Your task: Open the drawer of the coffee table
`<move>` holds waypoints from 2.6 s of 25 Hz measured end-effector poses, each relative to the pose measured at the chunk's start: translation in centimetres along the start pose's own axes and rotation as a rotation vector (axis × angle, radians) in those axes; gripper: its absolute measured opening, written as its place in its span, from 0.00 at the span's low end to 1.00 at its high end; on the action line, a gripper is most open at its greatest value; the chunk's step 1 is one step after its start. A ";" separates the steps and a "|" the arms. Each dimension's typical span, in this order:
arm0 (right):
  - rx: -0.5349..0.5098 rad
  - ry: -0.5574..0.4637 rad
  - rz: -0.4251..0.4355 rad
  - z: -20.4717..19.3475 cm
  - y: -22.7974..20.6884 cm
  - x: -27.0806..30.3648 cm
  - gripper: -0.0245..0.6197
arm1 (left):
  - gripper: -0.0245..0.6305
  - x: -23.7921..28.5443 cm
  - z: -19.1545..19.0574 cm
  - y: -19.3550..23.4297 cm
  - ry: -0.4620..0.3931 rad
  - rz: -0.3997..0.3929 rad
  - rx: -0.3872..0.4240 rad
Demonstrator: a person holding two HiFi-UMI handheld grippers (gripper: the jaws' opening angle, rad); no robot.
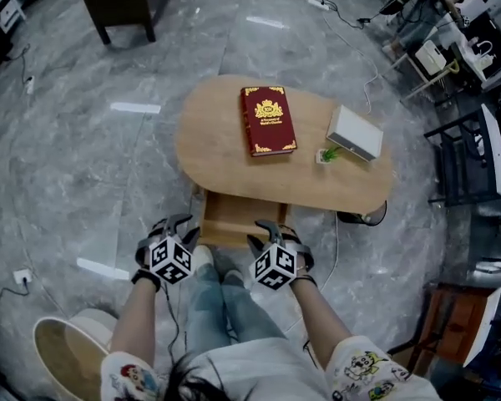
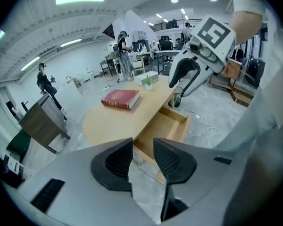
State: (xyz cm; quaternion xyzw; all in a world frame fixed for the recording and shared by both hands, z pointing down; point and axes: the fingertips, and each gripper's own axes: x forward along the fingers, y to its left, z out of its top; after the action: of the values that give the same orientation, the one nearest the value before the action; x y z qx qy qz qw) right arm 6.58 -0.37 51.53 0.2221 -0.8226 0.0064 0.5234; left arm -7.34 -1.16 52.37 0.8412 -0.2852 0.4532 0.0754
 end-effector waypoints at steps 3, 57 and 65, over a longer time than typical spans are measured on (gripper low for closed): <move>0.042 -0.065 -0.058 1.7 -1.8 -6.0 0.25 | 0.21 -4.3 5.0 -0.5 -0.061 0.050 0.001; 0.716 -0.753 -0.320 5.8 -2.0 -38.4 0.04 | 0.04 -30.7 21.7 -6.7 -0.679 0.175 -0.452; 0.720 -0.742 -0.308 5.9 -1.4 -38.0 0.04 | 0.04 -30.6 20.2 -6.4 -0.645 0.198 -0.439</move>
State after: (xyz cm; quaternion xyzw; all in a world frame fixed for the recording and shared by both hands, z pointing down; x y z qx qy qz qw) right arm 15.51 10.54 15.75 0.4929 -0.8559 0.1323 0.0834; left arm -2.36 8.95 16.88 0.8726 -0.4641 0.0994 0.1156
